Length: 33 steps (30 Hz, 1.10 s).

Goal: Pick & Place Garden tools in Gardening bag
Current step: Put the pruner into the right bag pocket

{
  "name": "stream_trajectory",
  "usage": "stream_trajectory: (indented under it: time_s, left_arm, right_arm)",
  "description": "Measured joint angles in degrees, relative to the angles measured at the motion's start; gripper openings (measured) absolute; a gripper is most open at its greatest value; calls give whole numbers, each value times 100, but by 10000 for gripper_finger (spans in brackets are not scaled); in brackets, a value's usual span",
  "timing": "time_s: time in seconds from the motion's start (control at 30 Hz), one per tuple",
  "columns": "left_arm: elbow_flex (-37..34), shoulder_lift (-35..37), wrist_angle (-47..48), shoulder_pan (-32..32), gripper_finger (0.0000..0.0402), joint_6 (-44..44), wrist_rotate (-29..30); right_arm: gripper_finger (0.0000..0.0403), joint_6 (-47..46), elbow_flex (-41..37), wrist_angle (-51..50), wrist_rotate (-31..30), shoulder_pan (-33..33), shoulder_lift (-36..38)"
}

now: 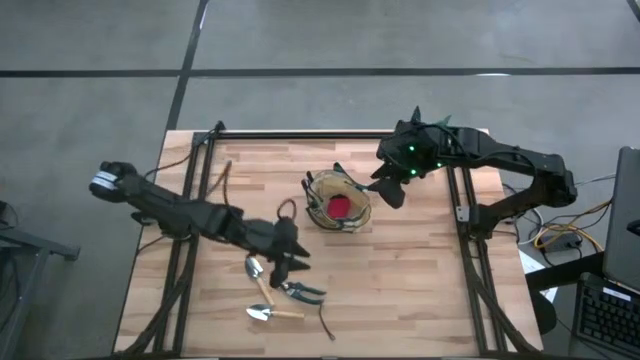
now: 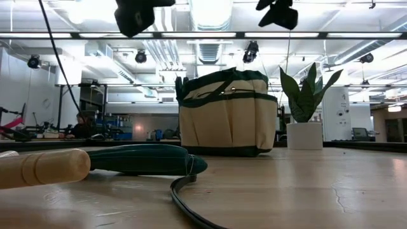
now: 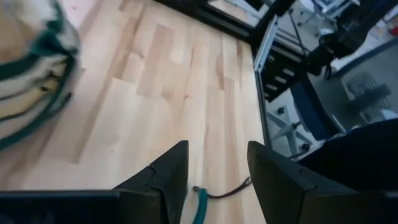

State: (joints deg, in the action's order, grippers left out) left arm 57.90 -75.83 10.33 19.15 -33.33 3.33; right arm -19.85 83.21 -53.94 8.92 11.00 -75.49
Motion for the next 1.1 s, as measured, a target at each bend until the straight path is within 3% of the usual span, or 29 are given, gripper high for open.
stream_trajectory:
  time_s: [0.17, 0.33, 0.47, 0.6, 0.77, 1.1]
  left_arm:
    - [250, -692, 161, 173, 168, 7, -31]
    - [394, -1367, 235, 256, 167, 102, -370]
    - [493, -1792, 264, 473, 167, 321, -735]
    - [600, -2167, 267, 672, 167, 191, -725]
    - [878, -2503, 259, 747, 167, 315, -653]
    - [1228, -3295, 783, 757, 167, 479, -411]
  right_arm:
    - [194, -1059, -8, -27, 9, -214, -35]
    - [194, -1032, -12, 223, -81, -662, -224]
    - [194, -1122, -17, 374, -560, -1075, -340]
    - [194, -1308, -19, 454, -1301, -1427, -398]
    - [194, -1558, -19, 652, -1779, -1683, -403]
    - [194, -1726, -19, 917, -2011, -1826, -402]
